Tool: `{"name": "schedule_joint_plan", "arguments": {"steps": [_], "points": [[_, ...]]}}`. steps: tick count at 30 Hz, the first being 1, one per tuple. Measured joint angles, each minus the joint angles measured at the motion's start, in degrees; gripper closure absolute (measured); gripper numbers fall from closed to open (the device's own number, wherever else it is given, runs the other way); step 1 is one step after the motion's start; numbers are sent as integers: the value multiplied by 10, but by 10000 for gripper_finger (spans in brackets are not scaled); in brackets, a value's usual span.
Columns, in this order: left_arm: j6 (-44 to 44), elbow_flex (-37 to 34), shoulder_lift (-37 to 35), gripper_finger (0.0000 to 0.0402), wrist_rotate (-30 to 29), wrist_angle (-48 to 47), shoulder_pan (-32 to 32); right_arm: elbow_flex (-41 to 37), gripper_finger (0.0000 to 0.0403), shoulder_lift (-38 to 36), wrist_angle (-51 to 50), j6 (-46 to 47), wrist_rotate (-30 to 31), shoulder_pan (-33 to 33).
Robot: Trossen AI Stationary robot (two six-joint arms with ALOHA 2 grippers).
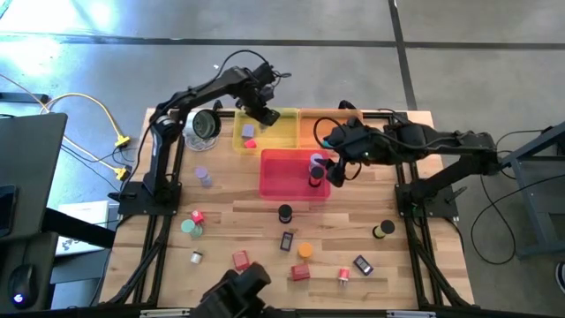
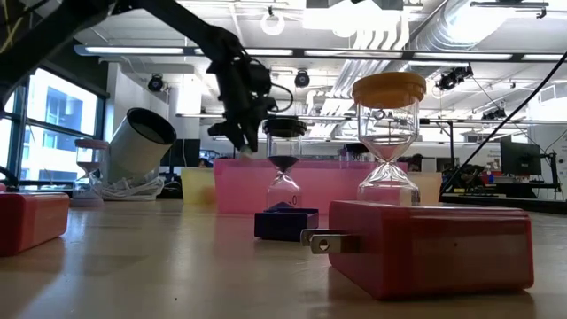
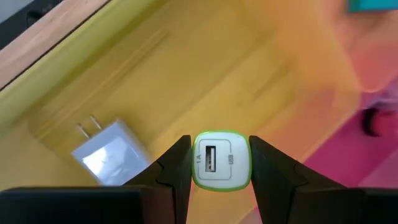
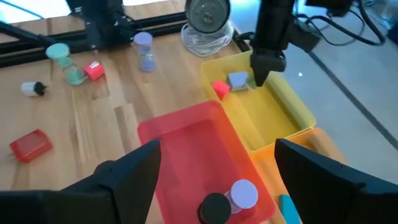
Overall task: Pick & Place Office items
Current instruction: Put the green charger adapter into the yellow bin
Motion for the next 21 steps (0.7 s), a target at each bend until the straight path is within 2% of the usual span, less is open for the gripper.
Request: {"name": "schedule_joint_plan", "arguments": {"steps": [8,13,16,21], "points": [[5,9,32,282,-12,-26,11,0,99,0,0,-15,-21,-32],[4,9,57,282,-21,-44,16,0,99,0,2,-23,-72,-51],[4,8,66,282,-25,-44,16,0,99,0,2,-23,-93,-59],[-5,9,69,282,-19,-13,16,0,99,0,2,-23,-93,-60]]}}
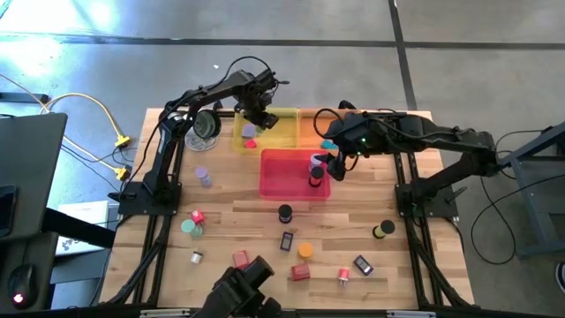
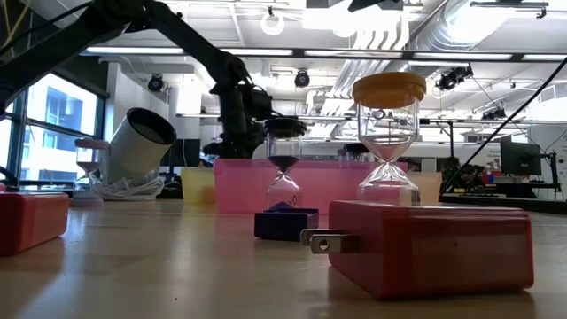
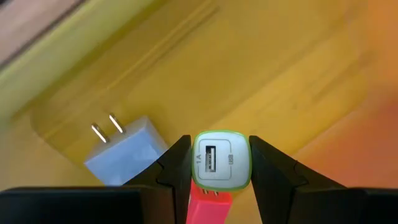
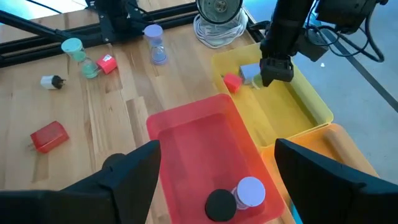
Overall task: Pick & Place Office items
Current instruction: Put the green charger adapter into the yellow bin, then put the right black hourglass into the red bin
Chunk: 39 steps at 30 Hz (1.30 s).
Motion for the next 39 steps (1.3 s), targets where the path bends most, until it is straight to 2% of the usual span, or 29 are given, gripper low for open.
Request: {"name": "schedule_joint_plan", "arguments": {"steps": [12,19,24,31,39], "points": [[-14,0,33,280,11,-4,-6,0,99,0,-1,0,-28,0],[-15,0,32,195,15,15,-13,0,99,0,-10,0,-32,0],[-12,2,32,169,13,13,-12,0,99,0,-18,0,-32,0],[-8,40,31,166,8,6,-13,0,99,0,-19,-19,-32,1],[82,131,31,165,-49,-42,-33,0,99,0,-23,-40,-29,1]]}}
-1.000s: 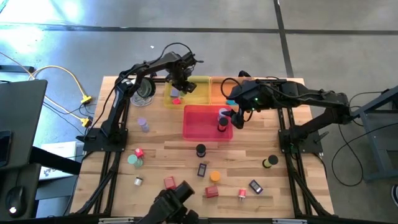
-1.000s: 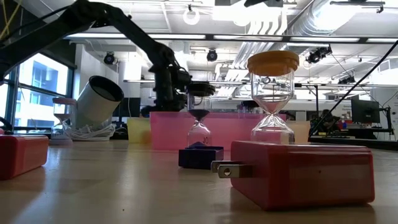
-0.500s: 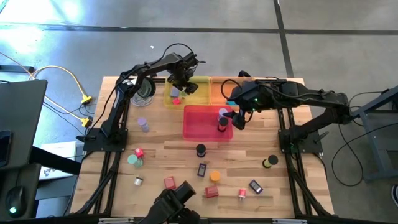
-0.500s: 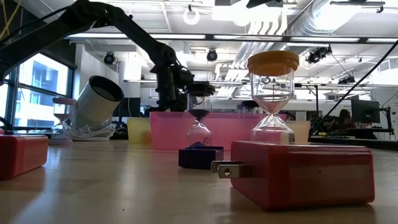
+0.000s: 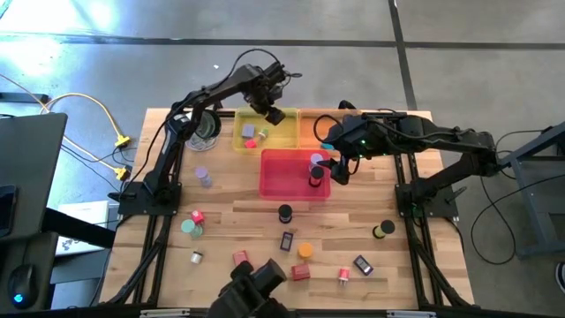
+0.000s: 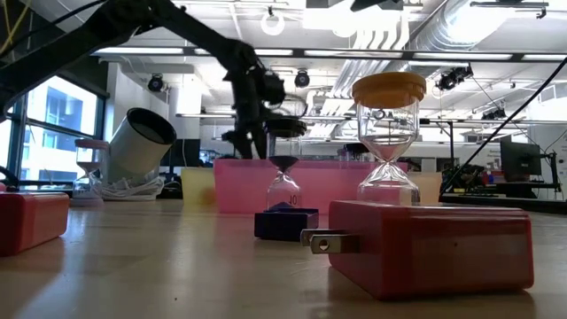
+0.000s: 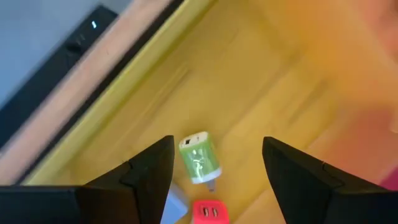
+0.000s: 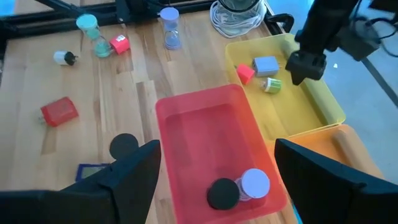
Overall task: Pick & Place Office items
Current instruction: Put the right black hourglass into the red bin
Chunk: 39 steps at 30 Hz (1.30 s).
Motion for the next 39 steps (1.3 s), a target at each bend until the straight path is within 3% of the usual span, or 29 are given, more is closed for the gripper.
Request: {"name": "schedule_joint_plan", "arguments": {"steps": [6,14,17,23,29,39], "points": [[28,137,-1,164,-19,-137,-29,0,99,0,-5,-5,3,0],[32,118,-114,164,-58,-220,-78,0,99,0,-6,-7,8,-16],[9,117,-154,164,-33,-219,-100,0,99,0,-7,-9,7,-23],[-8,117,-246,168,82,-219,-152,0,99,0,-12,-1,2,-26],[-39,116,-332,169,85,-219,-212,0,99,0,-19,34,1,-26],[-117,114,-408,170,82,-219,-331,0,99,0,-59,126,1,0]]}}
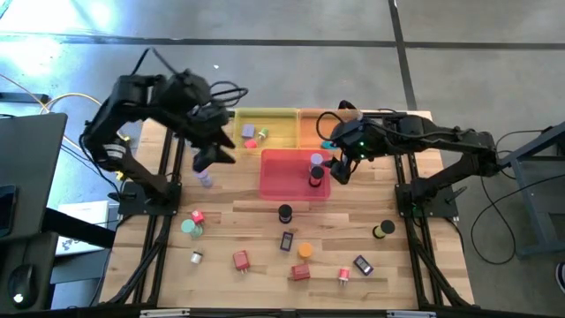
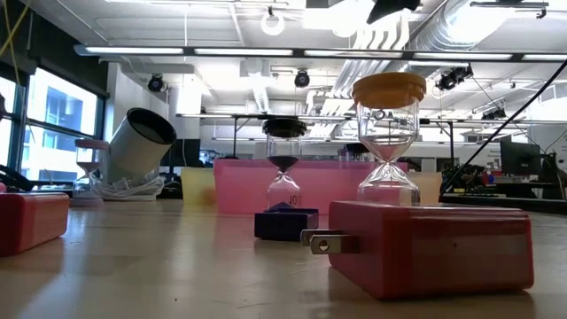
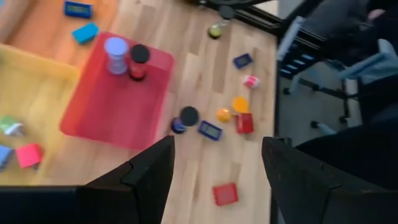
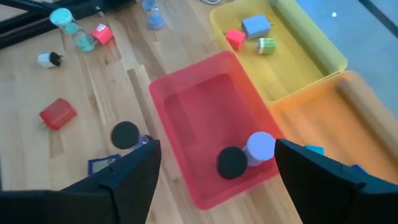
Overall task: Pick & Place Office items
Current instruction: Put the right black hourglass into the red bin
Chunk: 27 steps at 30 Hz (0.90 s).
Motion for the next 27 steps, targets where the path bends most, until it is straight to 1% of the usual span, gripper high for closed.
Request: {"name": "schedule_joint_plan", "arguments": {"steps": [3,6,9,14,21,24,27], "points": [[-26,0,-12,170,-12,0,-38,0,99,0,5,30,0,12],[-50,0,-21,170,-39,0,-81,0,99,0,9,67,2,22],[-56,0,-24,170,-60,0,-125,0,99,0,9,102,2,35],[-96,-11,-23,170,-61,1,-196,0,99,6,10,149,0,58],[-146,-49,-23,170,-64,0,-276,0,99,22,23,161,-1,98],[-171,-68,-23,170,-65,0,-303,-1,99,31,24,163,0,115],[-189,-89,-23,170,-65,0,-325,-1,99,37,26,193,0,133]]}}
